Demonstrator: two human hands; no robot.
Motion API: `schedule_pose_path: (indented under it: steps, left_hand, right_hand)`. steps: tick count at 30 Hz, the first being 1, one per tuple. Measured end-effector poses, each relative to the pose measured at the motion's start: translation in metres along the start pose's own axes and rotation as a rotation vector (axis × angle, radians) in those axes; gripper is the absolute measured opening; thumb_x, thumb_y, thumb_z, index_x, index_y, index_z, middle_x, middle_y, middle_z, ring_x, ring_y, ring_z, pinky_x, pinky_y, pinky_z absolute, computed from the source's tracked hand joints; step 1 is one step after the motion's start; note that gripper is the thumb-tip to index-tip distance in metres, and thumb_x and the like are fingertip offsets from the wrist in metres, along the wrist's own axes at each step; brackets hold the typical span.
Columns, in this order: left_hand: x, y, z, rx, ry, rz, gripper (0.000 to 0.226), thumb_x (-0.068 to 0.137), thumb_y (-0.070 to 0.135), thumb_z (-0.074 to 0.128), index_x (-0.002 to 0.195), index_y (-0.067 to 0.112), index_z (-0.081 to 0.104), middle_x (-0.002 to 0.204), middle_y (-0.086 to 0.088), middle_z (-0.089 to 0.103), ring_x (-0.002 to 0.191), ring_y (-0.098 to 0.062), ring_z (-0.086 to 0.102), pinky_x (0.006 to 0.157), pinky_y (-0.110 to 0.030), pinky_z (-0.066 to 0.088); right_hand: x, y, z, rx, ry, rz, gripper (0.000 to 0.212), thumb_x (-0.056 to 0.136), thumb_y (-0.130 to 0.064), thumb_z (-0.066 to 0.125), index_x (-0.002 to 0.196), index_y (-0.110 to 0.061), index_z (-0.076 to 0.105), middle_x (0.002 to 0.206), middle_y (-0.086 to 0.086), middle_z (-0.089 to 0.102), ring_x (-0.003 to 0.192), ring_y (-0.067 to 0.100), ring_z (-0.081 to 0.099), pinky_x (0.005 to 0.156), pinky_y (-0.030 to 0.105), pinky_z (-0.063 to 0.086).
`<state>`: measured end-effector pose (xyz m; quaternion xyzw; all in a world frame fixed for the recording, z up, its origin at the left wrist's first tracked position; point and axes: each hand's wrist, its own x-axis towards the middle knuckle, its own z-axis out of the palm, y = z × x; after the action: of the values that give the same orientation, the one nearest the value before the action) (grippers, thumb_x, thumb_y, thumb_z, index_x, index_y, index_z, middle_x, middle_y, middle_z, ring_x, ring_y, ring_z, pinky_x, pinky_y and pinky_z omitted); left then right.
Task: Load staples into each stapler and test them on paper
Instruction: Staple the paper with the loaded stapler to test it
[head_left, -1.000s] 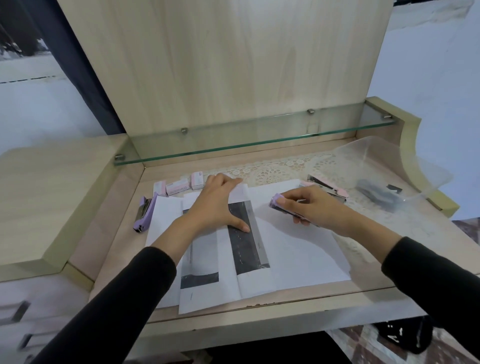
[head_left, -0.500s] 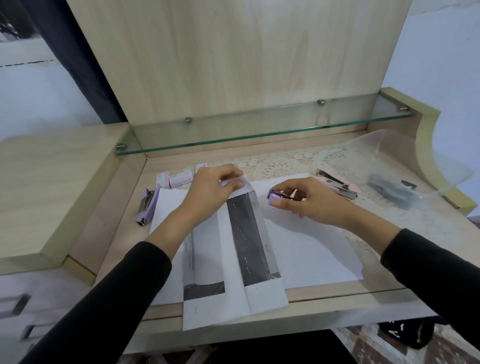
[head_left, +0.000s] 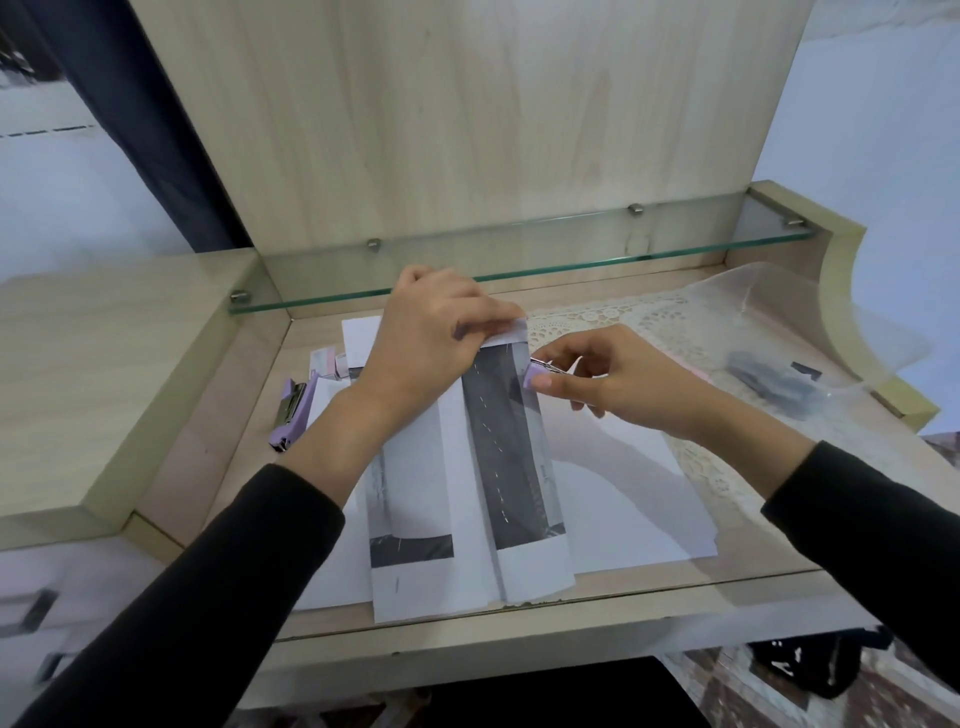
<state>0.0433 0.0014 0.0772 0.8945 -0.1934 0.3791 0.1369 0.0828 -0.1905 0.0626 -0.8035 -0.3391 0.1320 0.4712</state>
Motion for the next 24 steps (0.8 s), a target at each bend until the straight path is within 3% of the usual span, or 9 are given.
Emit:
schedule_pose_path:
  steps: [4,8,13,17,24]
  left_hand:
    - [0.0011,0.0085,-0.0014,-0.031,0.027,0.078,0.019,0.081,0.009,0.058,0.085,0.017,0.074,0.068,0.001,0.065,0.072,-0.010,0.046,0.072,-0.025,0.024]
    - [0.0012,0.0086,-0.0015,-0.058,0.037,0.066,0.021,0.080,0.013,0.054,0.085,0.017,0.074,0.069,0.000,0.066,0.072,-0.010,0.047,0.072,-0.026,0.027]
    - [-0.0008,0.0082,-0.0024,-0.103,0.038,0.051,0.021,0.081,0.017,0.054,0.087,0.017,0.074,0.072,0.000,0.067,0.071,-0.009,0.047,0.069,-0.022,0.025]
    - [-0.0027,0.0071,0.0004,-0.131,0.029,0.040,0.019,0.080,0.016,0.057,0.088,0.018,0.074,0.075,0.002,0.068,0.071,-0.010,0.048,0.069,-0.026,0.028]
    - [-0.0031,0.0059,0.0015,-0.166,0.035,0.005,0.017,0.081,0.019,0.059,0.092,0.018,0.073,0.076,0.003,0.069,0.070,-0.008,0.050,0.068,-0.029,0.034]
  right_hand:
    - [-0.0019,-0.0085,-0.0013,-0.073,-0.039,-0.005,0.030,0.082,-0.041,0.061,0.073,-0.012,0.062,0.047,-0.015,0.053,0.043,0.002,0.046,0.045,0.013,0.035]
    - [-0.0008,-0.0076,-0.0002,-0.160,0.034,-0.075,0.043,0.079,-0.043,0.063,0.070,-0.002,0.055,0.058,-0.001,0.047,0.053,0.013,0.040,0.053,0.026,0.032]
    - [-0.0022,-0.0099,-0.0017,-0.230,0.064,-0.129,0.035,0.078,-0.042,0.064,0.080,-0.007,0.064,0.067,0.002,0.055,0.054,0.007,0.038,0.051,0.018,0.030]
    - [-0.0020,-0.0097,0.0003,-0.260,0.074,-0.117,0.024,0.076,-0.043,0.065,0.066,-0.021,0.059,0.060,-0.007,0.047,0.053,0.005,0.041,0.050,0.015,0.028]
    - [-0.0023,-0.0119,0.0032,-0.240,0.106,-0.099,0.033,0.075,-0.039,0.068,0.086,-0.008,0.066,0.069,0.000,0.053,0.059,0.010,0.043,0.058,0.024,0.034]
